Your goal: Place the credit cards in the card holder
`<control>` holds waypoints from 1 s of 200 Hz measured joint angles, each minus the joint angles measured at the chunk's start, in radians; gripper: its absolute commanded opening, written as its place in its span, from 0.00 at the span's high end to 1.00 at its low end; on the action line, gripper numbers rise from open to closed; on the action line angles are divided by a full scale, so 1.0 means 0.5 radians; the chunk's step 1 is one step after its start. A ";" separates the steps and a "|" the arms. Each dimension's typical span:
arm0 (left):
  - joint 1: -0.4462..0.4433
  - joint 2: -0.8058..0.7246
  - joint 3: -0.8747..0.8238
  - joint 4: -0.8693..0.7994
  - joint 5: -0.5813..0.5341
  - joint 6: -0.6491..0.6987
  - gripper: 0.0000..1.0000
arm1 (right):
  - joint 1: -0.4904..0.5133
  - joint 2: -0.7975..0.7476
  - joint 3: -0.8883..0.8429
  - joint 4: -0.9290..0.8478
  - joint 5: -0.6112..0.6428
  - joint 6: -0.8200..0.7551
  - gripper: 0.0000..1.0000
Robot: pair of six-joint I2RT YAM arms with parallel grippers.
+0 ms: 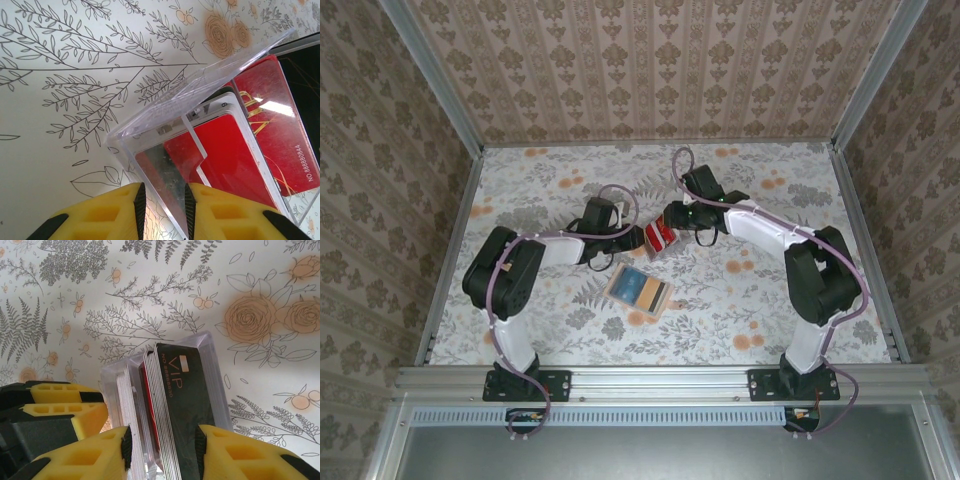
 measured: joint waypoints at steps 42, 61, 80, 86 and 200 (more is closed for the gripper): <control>0.000 0.018 0.004 0.032 0.011 -0.027 0.70 | 0.008 0.072 0.083 -0.024 0.031 -0.036 0.57; 0.000 0.027 0.008 0.043 0.021 -0.039 0.70 | 0.023 0.132 0.121 -0.044 0.038 -0.043 0.57; 0.000 0.040 0.024 0.046 0.030 -0.046 0.70 | 0.036 0.169 0.130 -0.051 0.051 -0.044 0.57; -0.001 0.045 0.029 0.045 0.031 -0.050 0.70 | 0.040 0.174 0.133 -0.056 0.052 -0.046 0.57; -0.010 0.100 0.063 0.104 0.060 -0.092 0.69 | 0.066 0.195 0.156 -0.105 0.151 -0.058 0.58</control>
